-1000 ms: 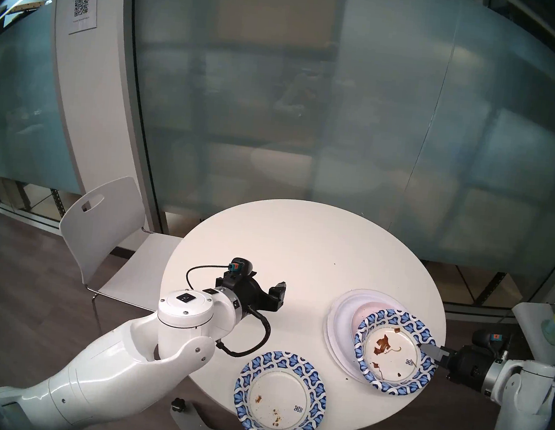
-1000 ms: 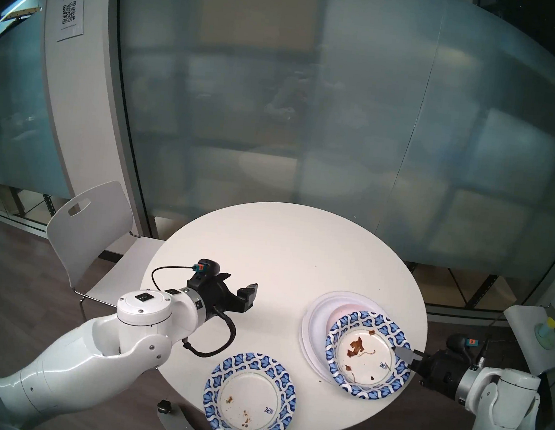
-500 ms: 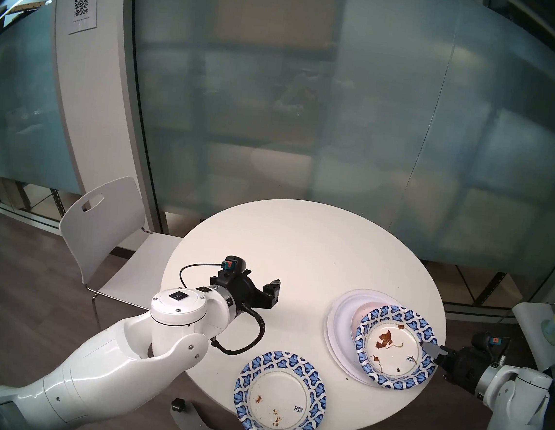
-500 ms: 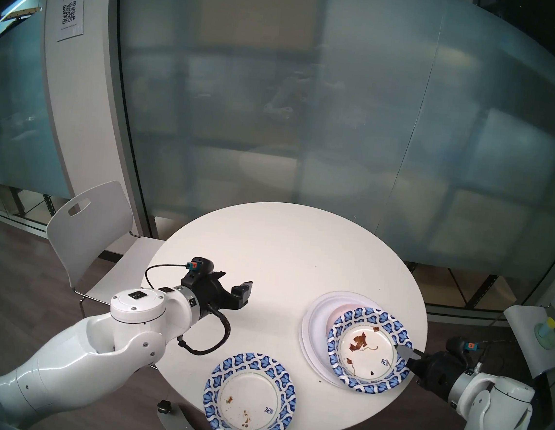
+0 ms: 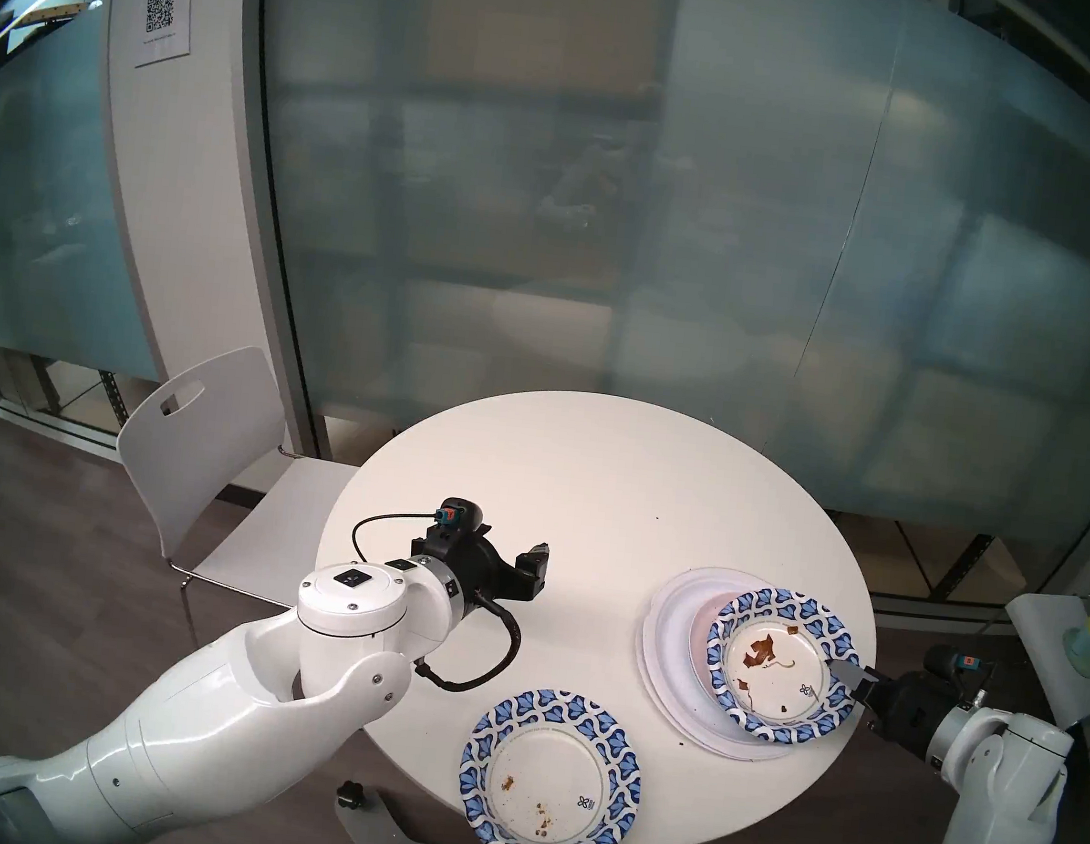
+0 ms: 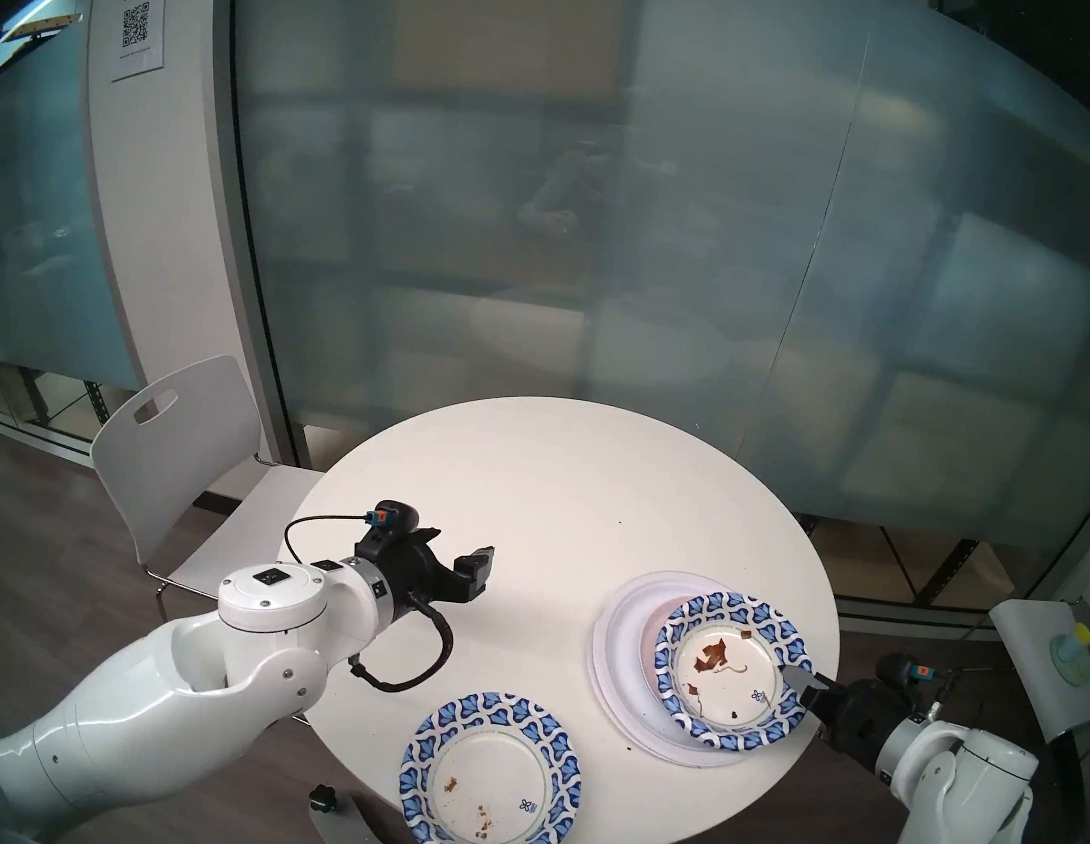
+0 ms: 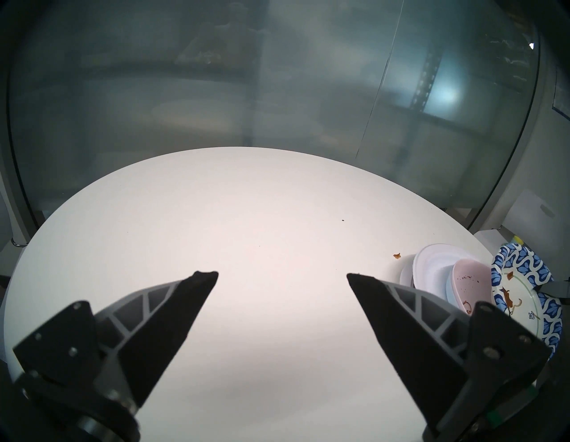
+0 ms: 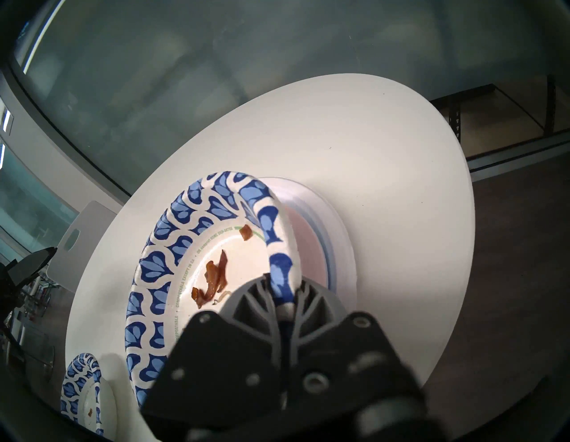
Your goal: Stack the plates into one stack
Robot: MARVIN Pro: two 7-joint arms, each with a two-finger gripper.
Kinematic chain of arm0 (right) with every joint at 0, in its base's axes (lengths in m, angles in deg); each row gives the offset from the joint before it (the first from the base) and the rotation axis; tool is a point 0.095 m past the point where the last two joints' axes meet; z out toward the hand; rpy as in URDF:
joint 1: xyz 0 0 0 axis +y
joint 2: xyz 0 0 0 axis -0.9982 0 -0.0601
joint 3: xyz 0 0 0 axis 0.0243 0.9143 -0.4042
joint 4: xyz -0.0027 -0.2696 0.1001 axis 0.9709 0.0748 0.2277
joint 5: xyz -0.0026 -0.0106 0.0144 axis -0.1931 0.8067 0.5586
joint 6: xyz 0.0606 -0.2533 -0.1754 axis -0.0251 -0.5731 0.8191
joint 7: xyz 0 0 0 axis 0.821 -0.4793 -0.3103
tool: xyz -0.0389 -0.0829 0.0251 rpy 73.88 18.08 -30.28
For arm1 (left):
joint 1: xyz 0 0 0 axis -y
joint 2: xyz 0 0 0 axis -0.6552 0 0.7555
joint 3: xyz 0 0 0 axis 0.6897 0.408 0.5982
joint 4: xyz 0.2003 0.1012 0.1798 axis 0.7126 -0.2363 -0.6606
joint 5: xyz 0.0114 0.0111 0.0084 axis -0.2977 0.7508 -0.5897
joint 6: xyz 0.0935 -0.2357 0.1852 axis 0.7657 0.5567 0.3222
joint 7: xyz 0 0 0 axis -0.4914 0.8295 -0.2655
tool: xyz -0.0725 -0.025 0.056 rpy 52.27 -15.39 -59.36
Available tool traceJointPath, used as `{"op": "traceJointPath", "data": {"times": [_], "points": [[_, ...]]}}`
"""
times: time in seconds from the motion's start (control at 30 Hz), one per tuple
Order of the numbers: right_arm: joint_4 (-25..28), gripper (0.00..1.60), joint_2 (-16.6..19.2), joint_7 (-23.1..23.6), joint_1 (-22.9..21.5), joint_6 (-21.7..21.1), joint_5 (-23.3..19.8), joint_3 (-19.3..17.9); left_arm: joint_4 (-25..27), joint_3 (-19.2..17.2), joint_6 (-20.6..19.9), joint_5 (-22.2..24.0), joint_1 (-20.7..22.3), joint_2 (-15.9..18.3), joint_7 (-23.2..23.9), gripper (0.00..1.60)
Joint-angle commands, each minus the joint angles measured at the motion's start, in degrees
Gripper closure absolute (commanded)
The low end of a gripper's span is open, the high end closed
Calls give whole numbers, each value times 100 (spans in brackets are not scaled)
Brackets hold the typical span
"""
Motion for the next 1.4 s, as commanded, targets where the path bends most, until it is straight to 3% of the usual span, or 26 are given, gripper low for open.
{"op": "traceJointPath", "data": {"times": [0.0, 0.2, 0.33, 0.53, 0.73, 0.83, 1.23, 1.37], "points": [[42, 160, 175, 1, -244, 44, 46, 192, 66, -79, 33, 33, 73, -16, 30, 0], [34, 160, 190, -73, -313, 38, 117, 311, 64, -122, 39, 59, 56, 14, 52, 0], [17, 112, 216, -123, -323, 53, 195, 384, 64, -168, 54, 76, 36, 50, 77, 0], [23, 86, 247, -149, -295, 87, 279, 426, 72, -190, 74, 86, 17, 75, 97, 0], [129, 82, 373, -169, -167, 172, 479, 524, 108, -198, 71, 110, 14, 92, 96, 0], [223, 60, 376, -132, -140, 164, 490, 495, 122, -200, 72, 117, 13, 98, 89, 0], [502, 39, 682, -153, 148, 254, 1012, 657, 146, -230, 87, 164, 25, 124, 68, 0], [595, 39, 868, -136, 267, 290, 1247, 778, 144, -233, 95, 177, 29, 132, 62, 0]]}}
